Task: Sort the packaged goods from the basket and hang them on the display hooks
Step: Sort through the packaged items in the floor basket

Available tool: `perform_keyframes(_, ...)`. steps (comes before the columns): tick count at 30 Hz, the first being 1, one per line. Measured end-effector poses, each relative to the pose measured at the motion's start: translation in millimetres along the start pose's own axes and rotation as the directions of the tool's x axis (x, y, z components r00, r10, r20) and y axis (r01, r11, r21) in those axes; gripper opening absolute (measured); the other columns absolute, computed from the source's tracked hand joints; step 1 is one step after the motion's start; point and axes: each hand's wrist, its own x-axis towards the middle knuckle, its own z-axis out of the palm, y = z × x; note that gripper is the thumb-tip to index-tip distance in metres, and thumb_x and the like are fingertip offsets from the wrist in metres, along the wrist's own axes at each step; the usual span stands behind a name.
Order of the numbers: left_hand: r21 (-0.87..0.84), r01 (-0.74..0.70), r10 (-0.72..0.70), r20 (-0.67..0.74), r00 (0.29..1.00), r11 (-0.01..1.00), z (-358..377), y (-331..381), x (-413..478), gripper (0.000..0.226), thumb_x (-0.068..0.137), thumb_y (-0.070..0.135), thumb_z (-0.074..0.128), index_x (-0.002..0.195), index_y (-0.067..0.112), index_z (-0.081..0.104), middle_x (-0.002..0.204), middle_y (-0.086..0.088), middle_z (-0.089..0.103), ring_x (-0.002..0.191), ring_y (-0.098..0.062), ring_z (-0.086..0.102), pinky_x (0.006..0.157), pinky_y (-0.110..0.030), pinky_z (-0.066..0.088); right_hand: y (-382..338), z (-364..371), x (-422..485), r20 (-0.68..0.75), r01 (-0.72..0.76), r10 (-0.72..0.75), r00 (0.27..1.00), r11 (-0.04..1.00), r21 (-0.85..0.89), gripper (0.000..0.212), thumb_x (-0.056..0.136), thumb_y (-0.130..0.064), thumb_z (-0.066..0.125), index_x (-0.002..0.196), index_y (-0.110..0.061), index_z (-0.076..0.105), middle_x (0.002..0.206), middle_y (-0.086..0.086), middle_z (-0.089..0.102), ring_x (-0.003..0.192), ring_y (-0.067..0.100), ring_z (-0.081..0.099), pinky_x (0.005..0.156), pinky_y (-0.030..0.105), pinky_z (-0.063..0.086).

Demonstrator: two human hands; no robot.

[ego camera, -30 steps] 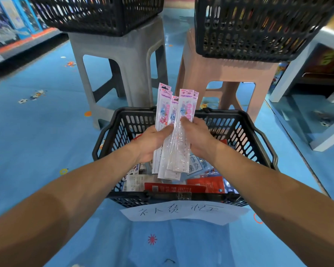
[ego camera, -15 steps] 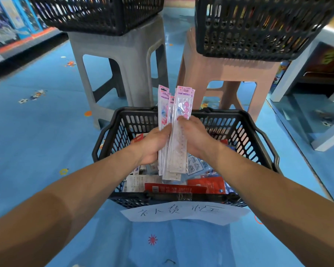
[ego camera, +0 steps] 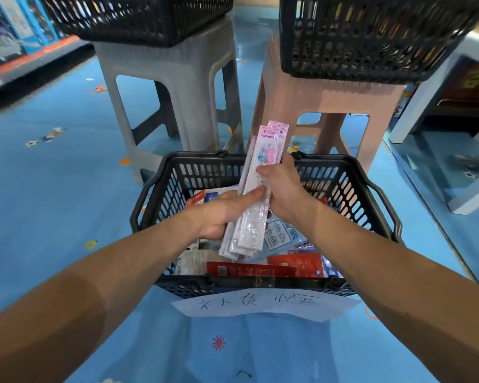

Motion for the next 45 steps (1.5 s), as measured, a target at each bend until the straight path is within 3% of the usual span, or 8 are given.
perform_keyframes(5,-0.015,0.056,-0.054,0.129,0.990,0.998,3.1,-4.8,3.3,0.033,0.102,0.012,0.062,0.135,0.010,0.060,0.124,-0.015,0.071,0.111,-0.027,0.070,0.096,-0.043,0.058,-0.2,-2.4,-0.6,0.034,-0.029,0.031,0.999,0.999,-0.033,0.052,0.082,-0.001,0.068,0.129,-0.007,0.049,0.108,0.010,0.064,0.094,0.023,0.065,0.078,0.038,0.056)
perform_keyframes(11,0.157,0.071,-0.083,0.066,0.994,0.985,2.8,-5.7,2.0,0.039,0.099,0.023,0.067,0.136,0.018,0.055,0.121,-0.010,0.072,0.116,-0.025,0.068,0.103,-0.040,0.052,-3.6,-4.0,3.2,-0.019,-0.003,0.001,1.000,0.997,-0.072,0.025,0.078,0.004,0.077,0.093,-0.004,0.059,0.075,0.008,0.058,0.074,0.023,0.062,0.066,0.039,0.057)
perform_keyframes(17,-0.045,0.102,-0.099,0.064,0.993,0.994,-23.1,-11.6,0.7,0.040,0.097,0.019,0.066,0.135,0.021,0.053,0.124,-0.011,0.073,0.114,-0.038,0.070,0.097,-0.059,0.054,-30.7,-14.2,8.9,-0.154,0.125,-0.099,0.983,0.977,0.172,0.032,0.088,0.003,0.068,0.116,-0.004,0.055,0.094,0.005,0.056,0.085,0.015,0.060,0.077,0.033,0.055)
perform_keyframes(23,-0.536,-0.058,0.034,-0.055,0.998,0.842,-10.4,-7.4,20.5,0.039,0.092,0.034,0.044,0.113,0.004,0.058,0.091,-0.017,0.061,0.079,-0.028,0.061,0.066,-0.035,0.057,-24.4,-0.2,4.2,-0.150,0.084,-0.045,0.988,0.961,0.264,0.022,0.087,0.003,0.071,0.101,-0.005,0.055,0.072,0.007,0.055,0.061,0.018,0.061,0.065,0.035,0.059)
perform_keyframes(31,-0.346,-0.012,-0.091,-0.280,0.956,0.938,-24.3,-14.1,27.1,0.037,0.098,0.035,0.046,0.076,0.013,0.066,0.064,-0.008,0.062,0.052,-0.020,0.057,0.053,-0.026,0.043,-12.6,8.6,2.0,-0.053,-0.016,0.030,0.998,0.970,0.243,0.020,0.087,-0.001,0.073,0.093,-0.009,0.055,0.066,0.009,0.057,0.061,0.022,0.061,0.069,0.040,0.054)
perform_keyframes(37,-0.244,0.006,-0.097,-0.361,0.927,0.970,-35.4,-19.4,29.6,0.039,0.104,0.040,0.044,0.096,0.009,0.066,0.068,-0.013,0.067,0.055,-0.025,0.064,0.047,-0.028,0.045,-6.8,19.4,8.2,-0.055,-0.064,0.076,0.996,0.978,0.198,0.018,0.088,-0.004,0.072,0.093,-0.012,0.056,0.076,0.010,0.059,0.072,0.024,0.063,0.075,0.041,0.054)
perform_keyframes(40,-0.277,0.094,-0.157,-0.215,0.964,0.956,-47.7,-11.8,21.0,0.058,0.102,0.062,0.039,0.113,0.013,0.068,0.093,-0.012,0.076,0.090,-0.032,0.073,0.071,-0.037,0.055,-9.7,21.3,15.4,-0.059,-0.078,0.094,0.994,0.969,0.235,0.020,0.089,-0.003,0.072,0.093,-0.011,0.054,0.079,0.011,0.057,0.075,0.025,0.061,0.075,0.042,0.053)
perform_keyframes(45,-0.585,0.018,-0.240,-0.303,0.922,0.811,-43.2,1.0,-5.1,0.044,0.102,0.051,0.048,0.114,0.014,0.067,0.096,-0.011,0.076,0.082,-0.024,0.073,0.076,-0.037,0.055,-17.4,41.6,15.7,-0.081,-0.106,0.135,0.988,0.949,0.296,0.020,0.091,-0.004,0.071,0.104,-0.010,0.057,0.083,0.011,0.057,0.076,0.022,0.060,0.070,0.035,0.051)
